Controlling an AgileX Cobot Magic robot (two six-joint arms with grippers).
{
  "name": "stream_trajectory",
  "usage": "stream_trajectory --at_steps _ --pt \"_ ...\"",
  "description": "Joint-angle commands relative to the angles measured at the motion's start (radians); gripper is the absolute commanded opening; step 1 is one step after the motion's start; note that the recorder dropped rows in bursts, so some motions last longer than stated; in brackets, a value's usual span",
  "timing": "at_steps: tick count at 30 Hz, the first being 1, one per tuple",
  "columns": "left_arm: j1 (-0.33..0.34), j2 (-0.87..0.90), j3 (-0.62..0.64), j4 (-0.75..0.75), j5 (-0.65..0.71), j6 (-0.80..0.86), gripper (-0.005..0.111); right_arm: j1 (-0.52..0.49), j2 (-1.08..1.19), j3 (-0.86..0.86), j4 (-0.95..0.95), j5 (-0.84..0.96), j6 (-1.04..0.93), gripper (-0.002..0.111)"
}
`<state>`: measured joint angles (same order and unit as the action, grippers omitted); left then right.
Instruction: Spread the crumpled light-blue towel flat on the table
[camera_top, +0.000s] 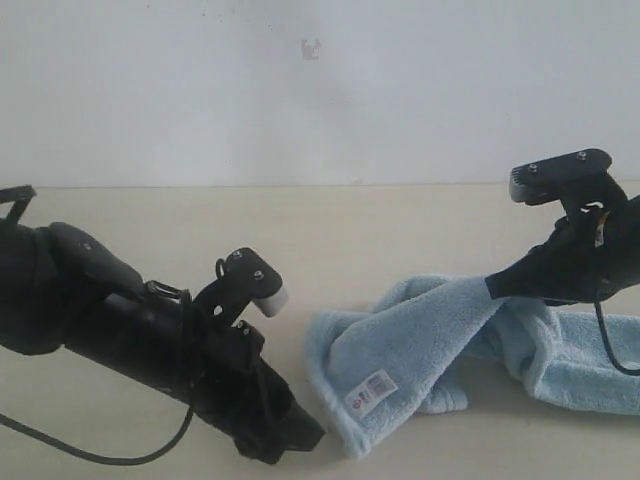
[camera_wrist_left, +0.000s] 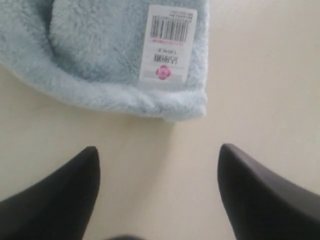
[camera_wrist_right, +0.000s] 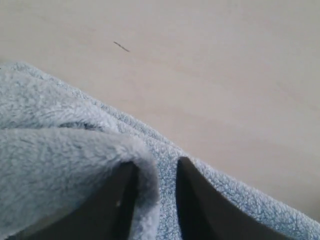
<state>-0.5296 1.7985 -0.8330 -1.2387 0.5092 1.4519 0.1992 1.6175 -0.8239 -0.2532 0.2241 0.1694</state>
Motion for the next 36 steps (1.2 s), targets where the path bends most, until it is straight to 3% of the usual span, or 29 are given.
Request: stream_trajectory --at_steps 1,8,26,32,36 --pt "-0.004 0.053 -0.009 -0.223 0.043 0.059 0.064 -0.009 0.012 -0.002 0.003 -0.024 0.028 0.047" --pt "-0.004 0.075 -0.009 -0.424 0.112 -0.003 0.064 -0.009 0.004 -0.022 0.008 -0.028 0.174 0.050" --pt "-0.004 0.075 -0.001 -0.442 0.121 -0.244 0.064 -0.009 -0.173 -0.126 0.060 0.106 0.198 0.050" --pt "0.012 0.057 -0.020 -0.357 0.176 -0.350 0.064 -0.001 -0.173 -0.126 0.115 0.089 0.198 0.050" --pt "0.037 0.023 -0.048 -0.203 0.167 -0.386 0.064 0.032 -0.173 -0.126 0.117 0.090 0.198 0.050"
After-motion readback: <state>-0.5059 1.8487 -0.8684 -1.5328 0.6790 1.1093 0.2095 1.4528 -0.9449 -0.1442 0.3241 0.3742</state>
